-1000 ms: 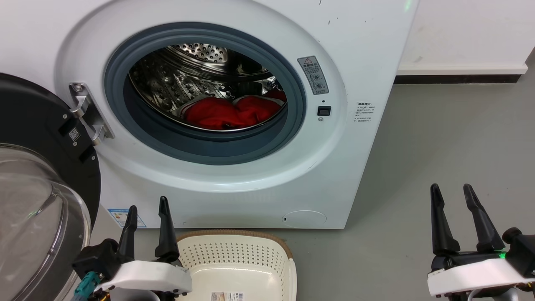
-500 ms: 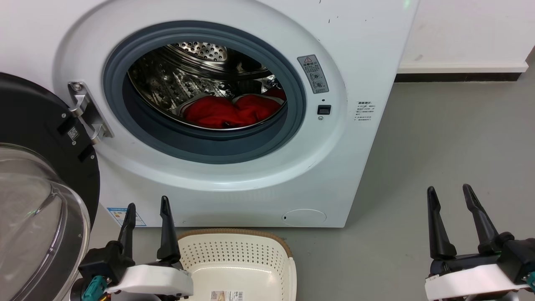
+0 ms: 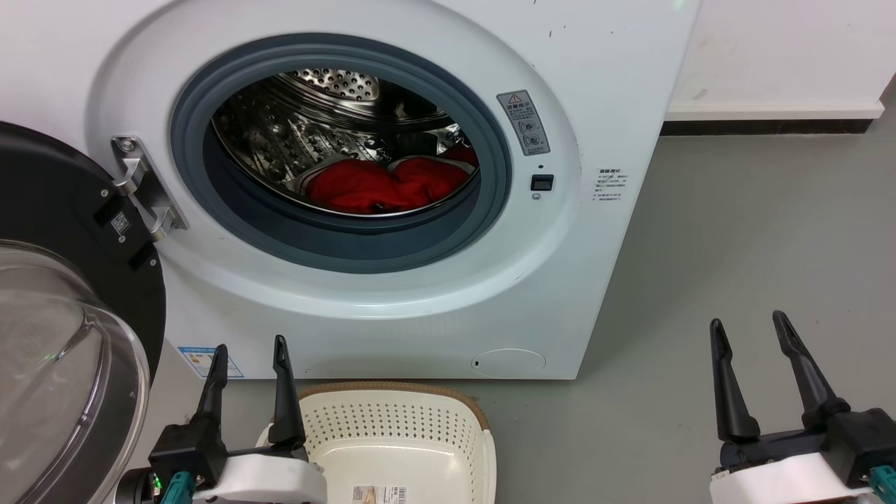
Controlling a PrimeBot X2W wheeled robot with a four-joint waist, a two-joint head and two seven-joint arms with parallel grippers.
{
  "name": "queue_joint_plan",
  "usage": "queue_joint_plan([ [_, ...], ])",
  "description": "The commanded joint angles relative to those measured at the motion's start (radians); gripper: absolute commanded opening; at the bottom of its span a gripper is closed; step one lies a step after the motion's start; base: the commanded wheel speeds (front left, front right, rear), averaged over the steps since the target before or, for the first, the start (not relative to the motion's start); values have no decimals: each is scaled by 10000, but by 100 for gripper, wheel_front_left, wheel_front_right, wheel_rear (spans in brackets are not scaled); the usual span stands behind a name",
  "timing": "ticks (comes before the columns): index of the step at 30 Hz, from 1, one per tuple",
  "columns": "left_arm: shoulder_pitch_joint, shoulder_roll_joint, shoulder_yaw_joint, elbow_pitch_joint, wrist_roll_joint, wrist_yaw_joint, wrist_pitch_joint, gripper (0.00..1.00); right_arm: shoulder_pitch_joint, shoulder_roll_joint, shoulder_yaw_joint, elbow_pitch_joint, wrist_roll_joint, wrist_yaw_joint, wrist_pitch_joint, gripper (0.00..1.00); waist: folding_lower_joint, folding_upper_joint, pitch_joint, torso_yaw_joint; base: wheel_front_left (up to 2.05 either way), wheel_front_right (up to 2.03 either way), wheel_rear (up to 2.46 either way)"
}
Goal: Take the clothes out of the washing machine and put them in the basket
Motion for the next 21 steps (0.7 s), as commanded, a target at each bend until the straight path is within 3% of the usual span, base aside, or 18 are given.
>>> queue_joint_plan([
  [1, 59, 11, -8, 7, 192, 57, -73, 100, 85, 8, -16, -63, -143, -3, -62, 100, 0, 0, 4, 0, 0, 0, 0],
  [9, 149, 10, -50, 99, 690, 147, -219, 100, 182, 9, 27, -91, -707, -3, -209, 100, 0, 0, 11, -1, 0, 0, 0],
  [21, 147, 9, 37, 273, 493, 71, -202, 100, 162, 9, 9, 76, -504, -3, -195, 100, 0, 0, 10, 4, 0, 0, 0],
])
